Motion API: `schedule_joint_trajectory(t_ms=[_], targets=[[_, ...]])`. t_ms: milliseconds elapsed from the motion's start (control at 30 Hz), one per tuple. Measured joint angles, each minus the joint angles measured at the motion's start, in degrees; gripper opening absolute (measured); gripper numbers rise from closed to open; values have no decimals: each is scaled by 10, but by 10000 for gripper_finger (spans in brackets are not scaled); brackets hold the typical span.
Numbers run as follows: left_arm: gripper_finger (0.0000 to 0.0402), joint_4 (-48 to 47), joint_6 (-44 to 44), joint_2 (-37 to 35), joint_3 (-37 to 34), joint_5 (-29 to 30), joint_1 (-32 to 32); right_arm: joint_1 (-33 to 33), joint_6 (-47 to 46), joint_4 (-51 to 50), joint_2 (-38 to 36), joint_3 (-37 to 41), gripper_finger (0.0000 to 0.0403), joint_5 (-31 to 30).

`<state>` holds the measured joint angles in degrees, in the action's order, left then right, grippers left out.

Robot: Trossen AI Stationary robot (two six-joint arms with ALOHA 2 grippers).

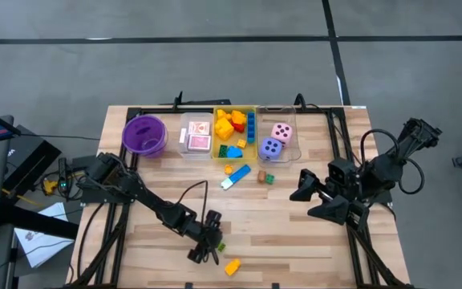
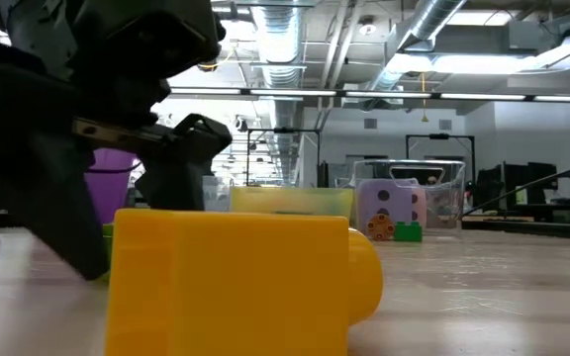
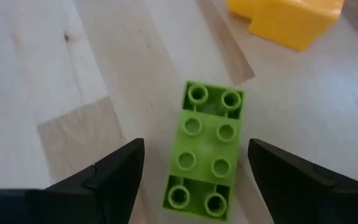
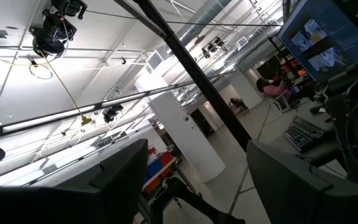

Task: Pick & Place Toys
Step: Put the green gamepiece into the yellow bin

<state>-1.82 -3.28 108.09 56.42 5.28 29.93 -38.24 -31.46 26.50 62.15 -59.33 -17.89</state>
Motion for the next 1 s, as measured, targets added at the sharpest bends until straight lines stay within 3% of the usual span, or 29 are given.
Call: schedule_joint_trajectory(t_ms=[767, 1000], targets=[[280, 6, -2, 0, 0, 4, 0, 0, 0, 0, 0, 0, 266, 0], [248, 5, -2, 0, 0, 4, 0, 0, -1, -1, 0, 0, 266, 0]])
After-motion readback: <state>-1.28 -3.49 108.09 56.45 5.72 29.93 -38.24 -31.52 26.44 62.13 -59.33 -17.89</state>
